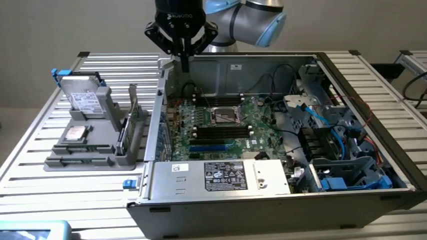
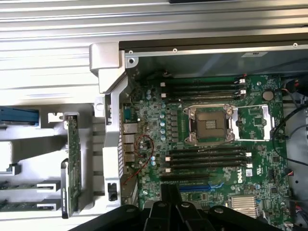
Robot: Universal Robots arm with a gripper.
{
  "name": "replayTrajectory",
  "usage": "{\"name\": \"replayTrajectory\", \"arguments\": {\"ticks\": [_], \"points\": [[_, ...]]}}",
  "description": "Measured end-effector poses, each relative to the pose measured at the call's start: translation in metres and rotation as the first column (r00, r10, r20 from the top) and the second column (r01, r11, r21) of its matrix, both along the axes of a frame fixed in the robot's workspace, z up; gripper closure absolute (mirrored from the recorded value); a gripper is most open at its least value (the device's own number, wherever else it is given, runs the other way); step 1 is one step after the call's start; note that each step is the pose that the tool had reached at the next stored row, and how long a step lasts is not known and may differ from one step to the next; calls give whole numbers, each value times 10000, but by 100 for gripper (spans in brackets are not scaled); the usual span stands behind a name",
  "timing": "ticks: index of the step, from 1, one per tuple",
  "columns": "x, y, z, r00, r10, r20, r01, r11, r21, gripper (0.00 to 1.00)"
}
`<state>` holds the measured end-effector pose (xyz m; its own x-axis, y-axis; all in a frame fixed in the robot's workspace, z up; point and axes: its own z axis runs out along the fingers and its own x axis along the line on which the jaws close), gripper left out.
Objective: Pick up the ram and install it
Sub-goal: 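Reach for the ram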
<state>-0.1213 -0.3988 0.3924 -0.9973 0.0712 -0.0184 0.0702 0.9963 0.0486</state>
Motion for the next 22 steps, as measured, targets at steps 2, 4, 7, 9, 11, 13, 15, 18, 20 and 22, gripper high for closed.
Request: {"name": "replayTrajectory", "arguments": {"ticks": [2, 4, 7, 9, 11, 13, 15, 18, 20, 22], "points": [[-3, -3, -4, 10000, -1, -5, 1, 10000, 2, 89], [-10, -13, -6, 10000, -1, -10, 1, 10000, 1, 89], [-39, -36, -9, 10000, -1, -18, 1, 10000, -5, 89], [-94, -48, -12, 10000, 1, -18, -1, 10000, -8, 89], [-178, -55, -13, 10000, 0, -18, 0, 10000, -9, 89], [-264, -56, -15, 10000, 0, -18, 0, 10000, -9, 89], [-354, -56, -17, 10000, -1, -18, 1, 10000, -9, 89], [-482, -59, -18, 10000, 0, -18, 0, 10000, -10, 89], [-567, -62, -19, 10000, -1, -18, 1, 10000, -10, 89], [-630, -69, -26, 10000, 0, -23, 0, 10000, -9, 89]]}}
